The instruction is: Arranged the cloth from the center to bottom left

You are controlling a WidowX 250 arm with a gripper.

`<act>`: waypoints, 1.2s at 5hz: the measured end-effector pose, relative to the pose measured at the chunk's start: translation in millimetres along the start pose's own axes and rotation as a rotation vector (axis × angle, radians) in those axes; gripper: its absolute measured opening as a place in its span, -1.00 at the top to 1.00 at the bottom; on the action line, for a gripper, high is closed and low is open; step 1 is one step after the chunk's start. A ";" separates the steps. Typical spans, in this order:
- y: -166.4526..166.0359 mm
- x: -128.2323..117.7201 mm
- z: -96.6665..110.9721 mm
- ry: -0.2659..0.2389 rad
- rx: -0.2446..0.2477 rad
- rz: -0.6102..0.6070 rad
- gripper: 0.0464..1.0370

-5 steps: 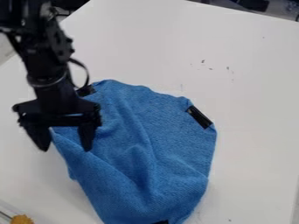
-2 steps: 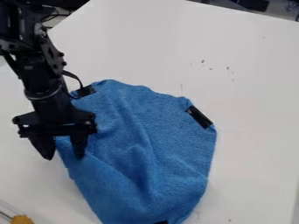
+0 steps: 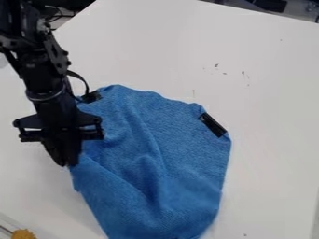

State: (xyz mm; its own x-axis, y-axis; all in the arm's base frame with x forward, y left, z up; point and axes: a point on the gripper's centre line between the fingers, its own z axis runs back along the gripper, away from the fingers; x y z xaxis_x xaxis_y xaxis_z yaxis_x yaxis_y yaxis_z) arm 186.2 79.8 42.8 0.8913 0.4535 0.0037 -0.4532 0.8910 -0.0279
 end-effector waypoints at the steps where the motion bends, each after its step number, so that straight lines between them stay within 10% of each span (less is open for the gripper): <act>1: 3.4 -2.6 7.7 0.009 0.024 -0.014 0.98; 3: -0.8 -47.2 27.2 0.015 0.045 0.125 0.99; 6: -25.9 -94.4 -17.0 -0.043 -0.074 0.281 0.63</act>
State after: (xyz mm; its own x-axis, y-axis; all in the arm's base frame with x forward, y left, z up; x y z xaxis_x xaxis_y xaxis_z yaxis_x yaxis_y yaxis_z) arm 114.1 13.5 26.2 0.7285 0.6845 0.0282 -0.6786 0.7267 -0.1068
